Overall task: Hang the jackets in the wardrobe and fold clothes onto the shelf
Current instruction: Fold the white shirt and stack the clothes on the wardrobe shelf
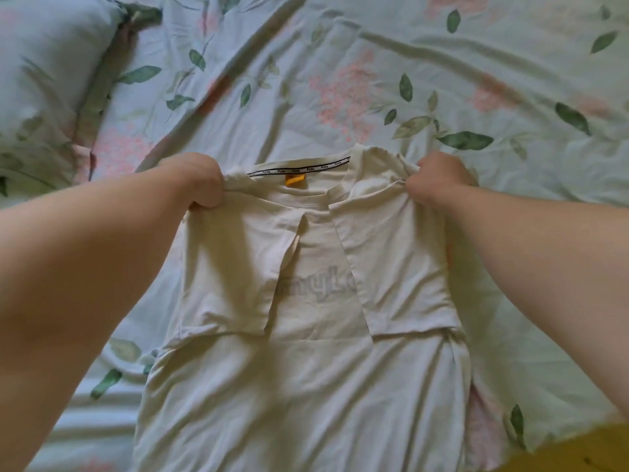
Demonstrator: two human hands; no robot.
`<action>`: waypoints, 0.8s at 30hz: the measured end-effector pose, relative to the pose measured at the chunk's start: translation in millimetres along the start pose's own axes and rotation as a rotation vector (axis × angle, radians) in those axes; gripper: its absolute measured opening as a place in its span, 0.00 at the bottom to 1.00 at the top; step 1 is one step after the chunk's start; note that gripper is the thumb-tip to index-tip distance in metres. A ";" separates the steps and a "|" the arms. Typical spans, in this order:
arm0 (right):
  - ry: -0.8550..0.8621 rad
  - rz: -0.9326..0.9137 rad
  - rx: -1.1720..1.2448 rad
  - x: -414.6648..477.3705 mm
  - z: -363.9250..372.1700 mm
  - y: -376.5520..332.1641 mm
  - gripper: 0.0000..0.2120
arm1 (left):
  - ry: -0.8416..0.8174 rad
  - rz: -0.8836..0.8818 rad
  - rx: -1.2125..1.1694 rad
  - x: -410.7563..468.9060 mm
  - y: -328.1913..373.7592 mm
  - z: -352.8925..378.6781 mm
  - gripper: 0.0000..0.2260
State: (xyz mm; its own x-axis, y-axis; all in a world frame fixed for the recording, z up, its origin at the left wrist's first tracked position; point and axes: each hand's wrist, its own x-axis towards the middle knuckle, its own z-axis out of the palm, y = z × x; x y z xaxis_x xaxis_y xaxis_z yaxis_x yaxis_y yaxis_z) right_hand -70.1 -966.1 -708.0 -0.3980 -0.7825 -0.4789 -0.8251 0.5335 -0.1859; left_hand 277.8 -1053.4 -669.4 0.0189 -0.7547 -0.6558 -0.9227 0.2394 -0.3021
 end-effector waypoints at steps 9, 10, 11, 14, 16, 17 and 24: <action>0.156 0.148 0.241 28.0 -44.3 -28.7 0.17 | 0.317 -0.115 -0.222 31.7 -22.4 -48.5 0.08; 0.140 0.155 0.273 28.0 -40.4 -30.2 0.16 | 0.289 -0.086 -0.255 33.9 -23.0 -45.5 0.05; 0.124 0.166 0.318 29.0 -35.4 -31.0 0.15 | 0.268 -0.064 -0.298 33.8 -21.0 -42.4 0.03; 0.074 0.206 0.469 31.0 -25.3 -29.4 0.16 | 0.235 -0.017 -0.437 36.1 -13.5 -29.7 0.06; 0.051 0.224 0.586 32.7 -26.4 -29.0 0.17 | 0.255 -0.004 -0.481 40.8 -11.9 -23.8 0.09; 0.053 0.234 0.652 34.0 -27.2 -29.3 0.17 | 0.268 -0.005 -0.477 42.3 -11.8 -23.6 0.10; 0.285 0.134 0.714 35.0 -42.0 -44.1 0.07 | 0.570 -0.138 -0.597 46.0 -26.7 -33.3 0.13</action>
State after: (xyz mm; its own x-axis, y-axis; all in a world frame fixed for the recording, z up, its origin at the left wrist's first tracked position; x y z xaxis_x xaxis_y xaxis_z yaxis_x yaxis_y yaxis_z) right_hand -64.5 -1030.5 -680.6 -0.6437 -0.6972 -0.3155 -0.3429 0.6314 -0.6956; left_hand 290.5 -1114.8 -668.5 0.0975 -0.9852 -0.1406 -0.9783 -0.1208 0.1683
